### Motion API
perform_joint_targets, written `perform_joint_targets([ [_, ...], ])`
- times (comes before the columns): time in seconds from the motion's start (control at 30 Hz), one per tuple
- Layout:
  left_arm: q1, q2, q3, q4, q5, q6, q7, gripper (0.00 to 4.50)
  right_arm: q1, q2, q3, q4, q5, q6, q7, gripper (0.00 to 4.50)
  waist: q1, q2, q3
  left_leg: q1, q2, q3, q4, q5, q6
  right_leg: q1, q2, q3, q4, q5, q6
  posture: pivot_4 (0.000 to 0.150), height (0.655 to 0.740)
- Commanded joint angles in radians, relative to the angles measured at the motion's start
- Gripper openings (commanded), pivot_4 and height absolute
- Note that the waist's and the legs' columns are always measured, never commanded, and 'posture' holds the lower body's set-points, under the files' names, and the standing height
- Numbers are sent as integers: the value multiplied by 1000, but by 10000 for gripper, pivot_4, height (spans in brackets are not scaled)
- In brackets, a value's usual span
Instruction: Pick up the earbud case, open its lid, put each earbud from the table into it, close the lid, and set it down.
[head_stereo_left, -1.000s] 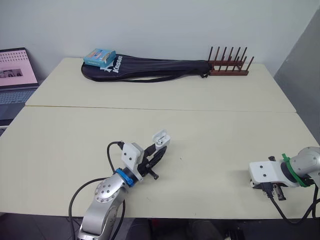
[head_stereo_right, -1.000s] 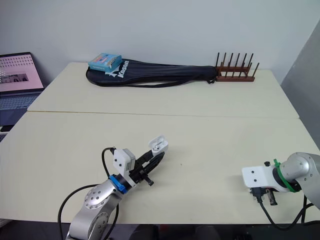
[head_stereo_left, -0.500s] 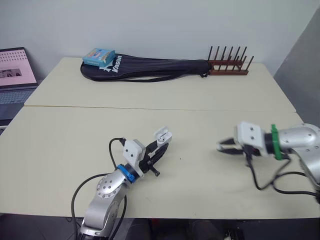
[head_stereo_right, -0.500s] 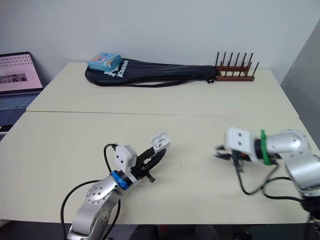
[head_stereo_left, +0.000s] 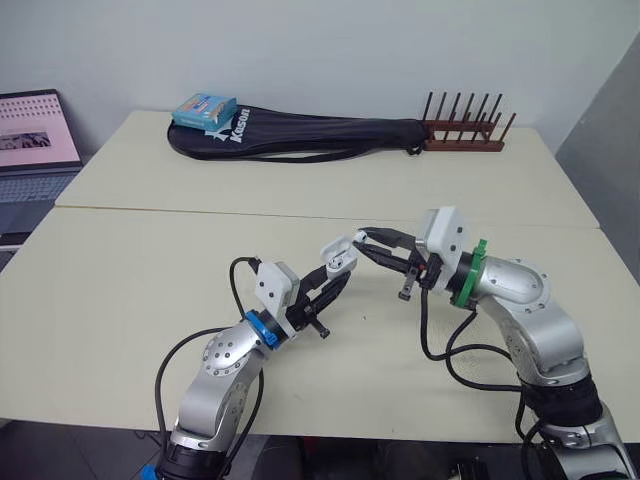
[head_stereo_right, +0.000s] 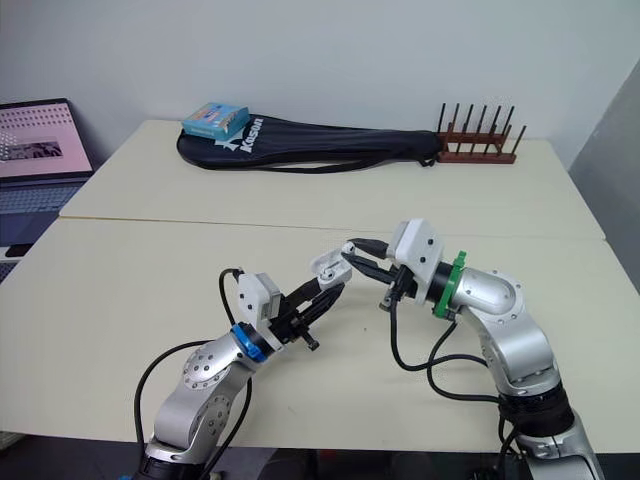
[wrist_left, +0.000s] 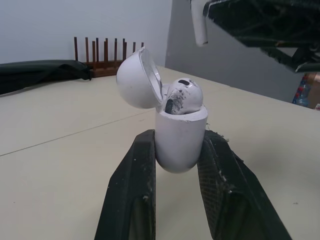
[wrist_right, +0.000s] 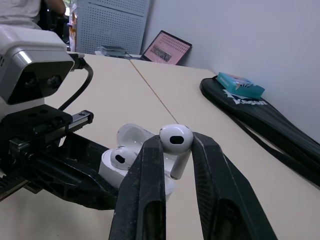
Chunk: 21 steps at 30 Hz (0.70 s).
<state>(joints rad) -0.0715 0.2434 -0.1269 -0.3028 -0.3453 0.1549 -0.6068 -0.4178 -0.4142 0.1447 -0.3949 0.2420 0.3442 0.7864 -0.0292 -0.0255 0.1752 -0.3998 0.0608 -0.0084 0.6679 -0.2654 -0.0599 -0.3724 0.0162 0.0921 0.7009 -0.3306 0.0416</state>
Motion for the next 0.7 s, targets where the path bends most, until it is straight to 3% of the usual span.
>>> perform_joint_targets([
  [0.03,-11,-1,-4,-44,-17,1,-6,7983,-4,13,15,7,-13,-56,-12,3876,0,0,0,0,0,0,0,0,0,0,0,0,0,0,0,1500,7087],
  [0.7,-26,0,-4,-57,-25,9,-18,7983,17,7,69,115,-85,-164,-12,3876,0,0,0,0,0,0,0,0,0,0,0,0,0,0,0,1500,7087],
])
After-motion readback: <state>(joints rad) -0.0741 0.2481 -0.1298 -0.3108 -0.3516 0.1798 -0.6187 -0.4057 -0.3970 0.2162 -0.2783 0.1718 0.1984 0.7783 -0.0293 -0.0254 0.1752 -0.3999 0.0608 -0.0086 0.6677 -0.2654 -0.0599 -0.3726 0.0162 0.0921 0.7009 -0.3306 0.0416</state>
